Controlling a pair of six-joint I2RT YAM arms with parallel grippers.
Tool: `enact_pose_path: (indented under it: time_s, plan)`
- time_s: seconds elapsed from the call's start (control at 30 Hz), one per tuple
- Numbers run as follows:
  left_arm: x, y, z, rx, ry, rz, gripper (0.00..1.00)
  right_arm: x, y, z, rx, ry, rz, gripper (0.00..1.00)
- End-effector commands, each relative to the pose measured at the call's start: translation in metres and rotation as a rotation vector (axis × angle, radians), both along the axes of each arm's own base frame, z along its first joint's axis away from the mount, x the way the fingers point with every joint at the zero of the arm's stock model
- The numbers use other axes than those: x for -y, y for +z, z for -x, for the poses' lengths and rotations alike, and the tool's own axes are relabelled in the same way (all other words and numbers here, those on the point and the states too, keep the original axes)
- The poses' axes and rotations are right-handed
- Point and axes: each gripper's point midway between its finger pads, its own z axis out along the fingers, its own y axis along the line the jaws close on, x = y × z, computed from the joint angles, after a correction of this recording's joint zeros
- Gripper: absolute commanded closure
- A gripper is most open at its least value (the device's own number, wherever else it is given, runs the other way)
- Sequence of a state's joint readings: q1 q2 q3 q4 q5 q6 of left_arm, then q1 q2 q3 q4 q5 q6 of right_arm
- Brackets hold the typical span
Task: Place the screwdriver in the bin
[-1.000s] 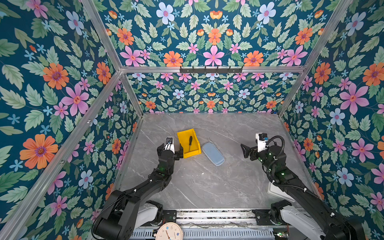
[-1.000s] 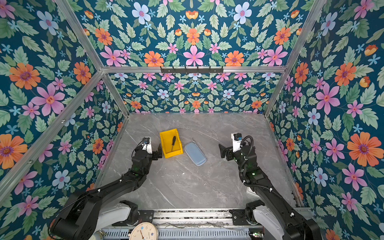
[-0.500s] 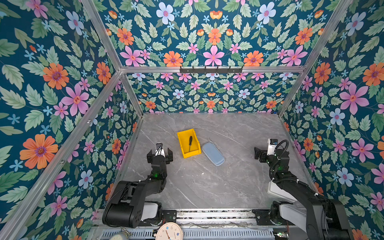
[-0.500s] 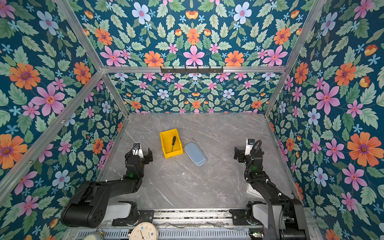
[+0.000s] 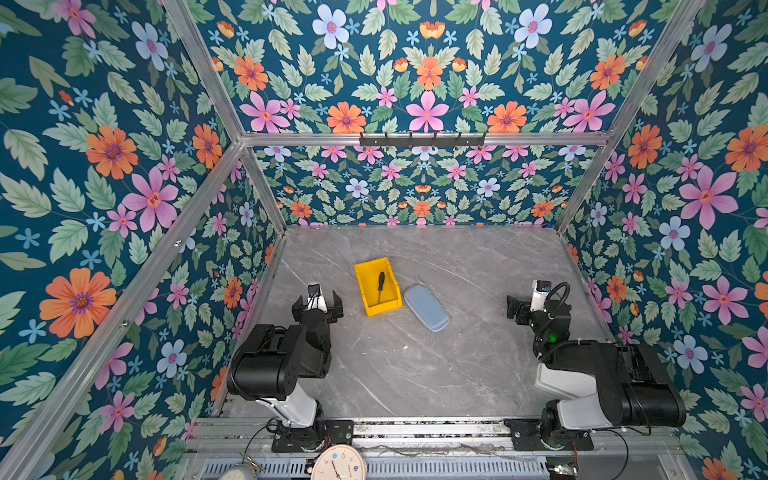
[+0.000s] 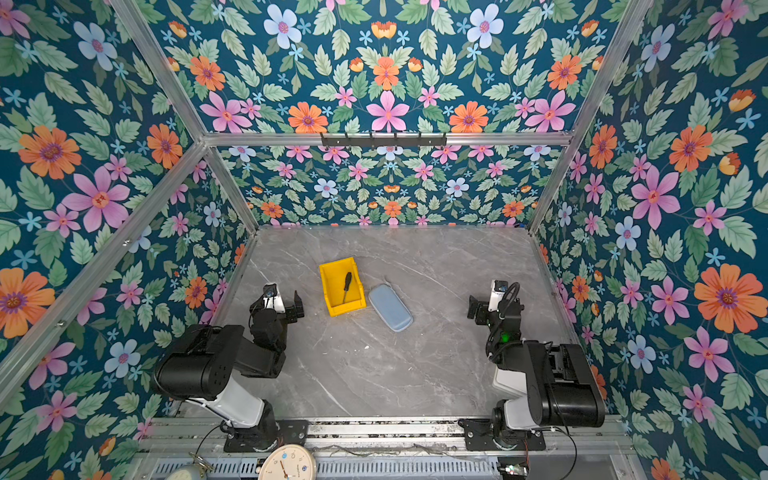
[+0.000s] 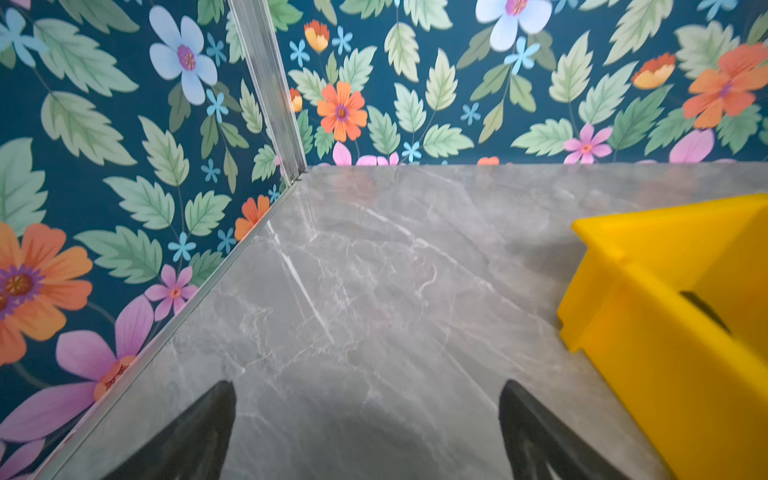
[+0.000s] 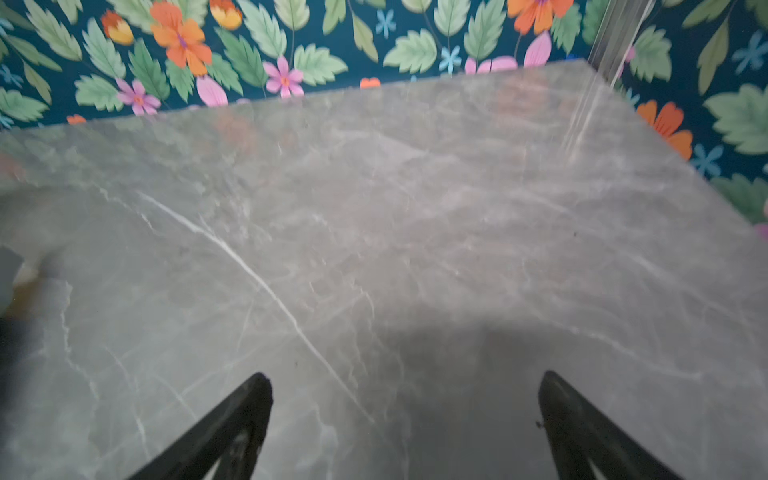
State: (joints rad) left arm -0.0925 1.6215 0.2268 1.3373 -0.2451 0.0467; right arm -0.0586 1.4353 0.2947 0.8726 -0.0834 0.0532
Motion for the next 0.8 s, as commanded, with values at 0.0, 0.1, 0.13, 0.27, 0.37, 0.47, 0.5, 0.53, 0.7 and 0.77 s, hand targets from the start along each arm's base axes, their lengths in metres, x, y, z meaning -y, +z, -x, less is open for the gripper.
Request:
enact_pose_path:
  time_s: [0.0,0.1,0.13,0.27,0.37,0.47,0.5,0.53,0.7,0.77]
  plan:
    - [-0.0022,0.0028,-0.0076,0.004,-0.005,0.036,0.0,-0.0016,0.0053,-0.0047,0.009,0.01,-0.003,0.01]
    - [-0.0106,0.0027,-0.012,0.001,0.003,0.069,0.0,-0.0013,0.0057,-0.0049,0.011,0.009,-0.001,0.01]
    - [-0.0106,0.002,-0.0121,-0.002,0.004,0.072,0.0,-0.0013,0.0056,-0.0049,0.013,0.008,-0.002,0.01]
    - [-0.0108,0.0034,-0.0114,0.005,0.004,0.066,0.0,-0.001,0.006,-0.005,0.013,0.007,-0.001,0.01]
    - [-0.0116,0.003,-0.0111,0.003,0.008,0.064,0.0,-0.0012,0.0062,-0.005,0.014,0.007,0.0,0.01]
    - [-0.0115,0.0038,-0.0116,0.005,0.007,0.064,0.0,-0.001,0.0061,-0.005,0.013,0.007,0.0,0.01]
    - [-0.0115,0.0027,-0.0116,0.002,0.008,0.064,0.0,-0.001,0.0062,-0.005,0.014,0.008,0.0,0.01]
    - [-0.0113,0.0029,-0.0116,0.002,0.007,0.064,0.0,-0.001,0.0062,-0.0049,0.014,0.007,0.0,0.01]
    - [-0.0107,0.0024,-0.0126,-0.002,0.005,0.062,0.0,-0.0012,0.0062,-0.005,0.013,0.008,0.0,0.01]
    - [-0.0108,0.0023,-0.0126,-0.002,0.006,0.062,0.0,-0.0011,0.0059,-0.005,0.013,0.008,0.0,0.01]
